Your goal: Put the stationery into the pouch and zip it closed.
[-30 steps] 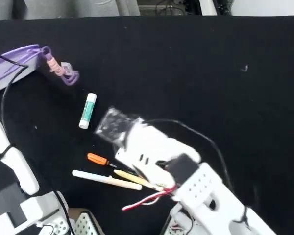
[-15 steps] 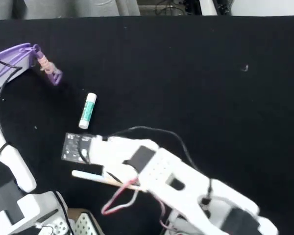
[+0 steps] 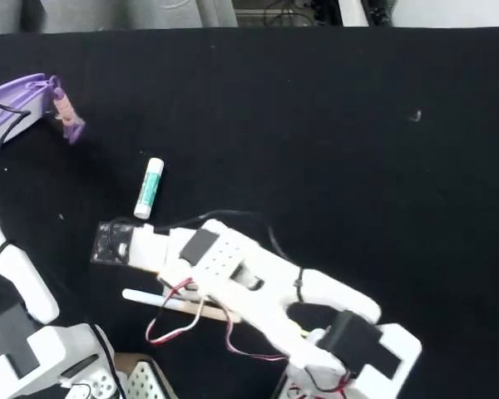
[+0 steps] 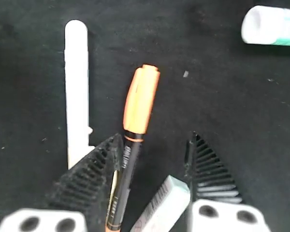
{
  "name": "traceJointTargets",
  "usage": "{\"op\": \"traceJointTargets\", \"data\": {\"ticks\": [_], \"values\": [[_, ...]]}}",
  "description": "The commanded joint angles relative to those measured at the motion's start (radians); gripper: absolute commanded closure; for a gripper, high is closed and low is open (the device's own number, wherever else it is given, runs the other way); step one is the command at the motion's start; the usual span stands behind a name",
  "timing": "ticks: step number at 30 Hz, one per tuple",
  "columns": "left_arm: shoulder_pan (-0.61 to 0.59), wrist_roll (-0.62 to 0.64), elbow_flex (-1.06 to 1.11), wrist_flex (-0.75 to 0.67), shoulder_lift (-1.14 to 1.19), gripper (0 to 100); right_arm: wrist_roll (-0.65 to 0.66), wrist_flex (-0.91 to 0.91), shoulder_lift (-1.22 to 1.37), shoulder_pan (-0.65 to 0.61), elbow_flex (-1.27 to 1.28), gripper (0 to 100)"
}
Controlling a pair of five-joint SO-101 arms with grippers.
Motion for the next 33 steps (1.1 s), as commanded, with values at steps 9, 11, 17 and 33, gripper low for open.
{"op": "traceJointTargets", "data": {"ticks": [9,11,17,33], "values": [[-0.002,0.011,-0.059,-0.023,-0.009,97,0.0,0.006,0.206,-0.046,-0.166,79.4],[-0.002,0.011,-0.059,-0.021,-0.009,97,0.0,0.009,0.245,-0.041,-0.194,79.6],[-0.002,0.011,-0.059,-0.02,-0.009,97,0.0,0.011,0.272,-0.031,-0.219,95.6],[0.134,0.011,-0.166,0.041,-0.011,97,0.005,0.292,0.271,0.253,-0.467,98.7]]}}
